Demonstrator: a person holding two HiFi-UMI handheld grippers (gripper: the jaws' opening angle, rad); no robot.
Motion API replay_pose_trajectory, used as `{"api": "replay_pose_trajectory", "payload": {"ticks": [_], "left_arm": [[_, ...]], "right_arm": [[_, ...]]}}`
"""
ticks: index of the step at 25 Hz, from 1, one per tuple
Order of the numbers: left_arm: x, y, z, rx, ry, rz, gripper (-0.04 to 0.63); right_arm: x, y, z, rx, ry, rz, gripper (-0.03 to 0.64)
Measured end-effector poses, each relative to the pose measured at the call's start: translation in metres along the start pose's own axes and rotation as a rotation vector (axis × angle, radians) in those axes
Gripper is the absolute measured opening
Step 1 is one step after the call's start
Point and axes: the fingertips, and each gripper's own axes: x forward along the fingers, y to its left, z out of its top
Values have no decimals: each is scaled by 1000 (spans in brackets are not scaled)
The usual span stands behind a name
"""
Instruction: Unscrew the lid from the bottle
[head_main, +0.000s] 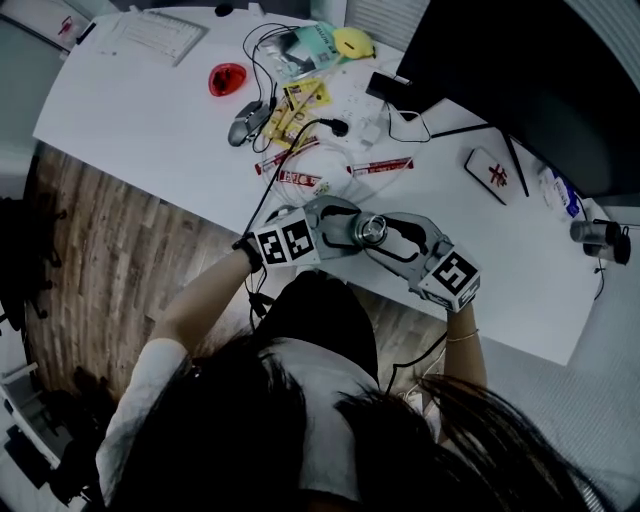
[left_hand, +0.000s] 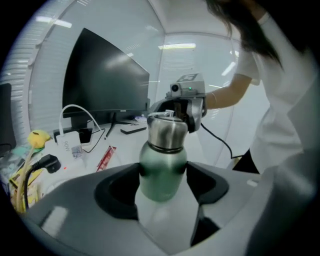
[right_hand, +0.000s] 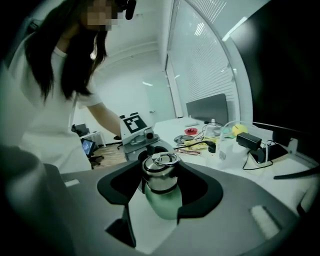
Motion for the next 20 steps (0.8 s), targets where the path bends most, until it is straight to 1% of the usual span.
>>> {"api": "replay_pose_trajectory", "payload": {"ticks": [3,8,10,12,14,16,18,20], "left_arm": [[-1,-2,0,53,31,-105,344],[-2,-5,-1,139,88,-267,344],[-2,-5,-2,170,116,-310,344],[-2,-3,-2,192,136,-328,344],[-3,-2,-3,196,138,-325,344],[-2,-2,-3,188,126,-319,344],[-2,-3,-3,176,115,-303,344],[-2,-3,-4,160,102,-271,344]], "right_arm": [[1,3,0,-39,28,112,225],[3,8,2,-74,55,265,225],[3,8,2,-96,84,324,225],[4,8,2,-114,112,364,225],[5,8,2,-116,120,373,227],[4,8,3,-97,111,353,227],[3,7,2,-51,103,308,227],[2,6,0,5,75,230,229]]}}
